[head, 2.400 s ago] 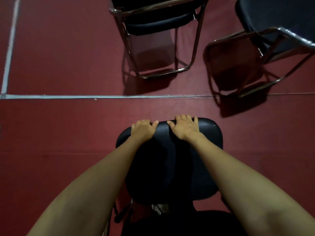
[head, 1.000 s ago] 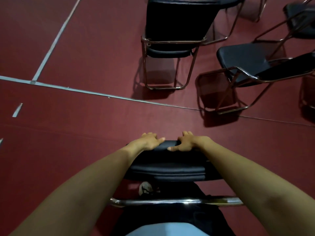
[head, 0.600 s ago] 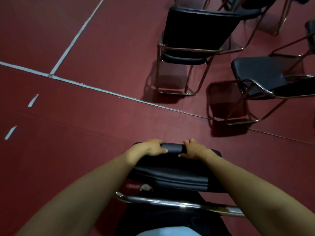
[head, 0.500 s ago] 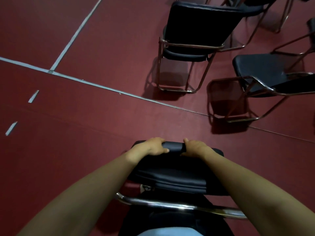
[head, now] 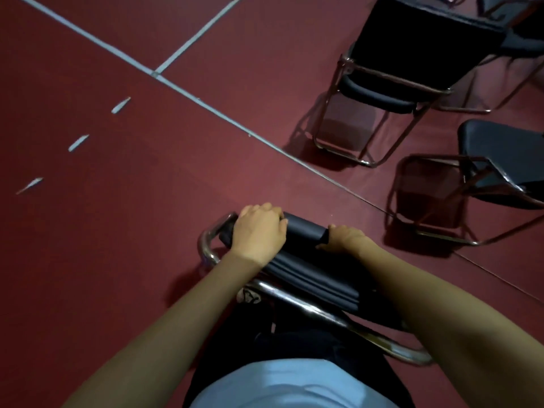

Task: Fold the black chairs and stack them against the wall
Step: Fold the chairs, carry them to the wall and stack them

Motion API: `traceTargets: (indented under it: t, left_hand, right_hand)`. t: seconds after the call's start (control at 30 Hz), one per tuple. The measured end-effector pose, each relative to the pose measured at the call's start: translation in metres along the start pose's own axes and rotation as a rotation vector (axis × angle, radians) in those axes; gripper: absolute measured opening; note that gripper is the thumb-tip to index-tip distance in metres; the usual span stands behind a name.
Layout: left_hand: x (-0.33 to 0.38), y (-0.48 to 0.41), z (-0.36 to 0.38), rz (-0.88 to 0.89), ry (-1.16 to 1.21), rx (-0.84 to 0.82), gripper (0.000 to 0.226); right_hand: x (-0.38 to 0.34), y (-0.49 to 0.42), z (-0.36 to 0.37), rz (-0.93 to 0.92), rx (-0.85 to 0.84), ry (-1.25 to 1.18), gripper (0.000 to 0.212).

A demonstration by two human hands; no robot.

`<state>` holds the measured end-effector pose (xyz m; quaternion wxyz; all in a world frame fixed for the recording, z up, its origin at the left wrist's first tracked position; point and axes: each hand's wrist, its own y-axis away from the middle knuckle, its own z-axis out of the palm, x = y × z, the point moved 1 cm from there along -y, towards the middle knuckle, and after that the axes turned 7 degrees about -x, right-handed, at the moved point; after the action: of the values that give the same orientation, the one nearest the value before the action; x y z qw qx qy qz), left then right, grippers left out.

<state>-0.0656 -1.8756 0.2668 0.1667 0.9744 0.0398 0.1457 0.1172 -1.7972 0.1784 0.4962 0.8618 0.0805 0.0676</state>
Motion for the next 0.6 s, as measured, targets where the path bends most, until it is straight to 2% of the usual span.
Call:
traceTargets:
  t: [0.1, 0.17, 0.23, 0.27, 0.37, 0.43, 0.53, 0.6]
  left_hand:
    - [0.023, 0.035, 0.027, -0.040, 0.007, 0.209, 0.032]
    - [0.033, 0.049, 0.045, -0.069, 0.096, 0.463, 0.029]
    - [0.040, 0.058, 0.055, -0.206, 0.164, 0.624, 0.021]
    - [0.044, 0.061, 0.059, -0.326, 0.187, 0.661, 0.024]
    - [0.055, 0.067, 0.066, -0.682, 0.342, 0.673, 0.063]
    - [0.062, 0.071, 0.070, -0.794, 0.496, 0.681, 0.077]
    - [0.064, 0.080, 0.073, -0.878, 0.573, 0.656, 0.080]
    - [0.062, 0.089, 0.072, -0.948, 0.665, 0.700, 0.087]
  right_hand:
    - [0.003, -0.003, -0.001, -0.038, 0.058, 0.045, 0.071]
    - [0.003, -0.006, 0.002, -0.046, 0.109, 0.061, 0.072]
    - [0.005, -0.009, 0.007, -0.035, 0.151, 0.044, 0.075]
    - [0.006, -0.010, 0.010, -0.037, 0.170, 0.033, 0.076]
    - [0.010, -0.011, 0.011, -0.088, 0.201, 0.045, 0.080]
    - [0.011, -0.010, 0.012, -0.133, 0.217, 0.065, 0.081]
    - [0.006, -0.004, 0.024, -0.224, 0.260, 0.201, 0.080]
    - [0.002, 0.001, 0.031, -0.299, 0.296, 0.305, 0.081]
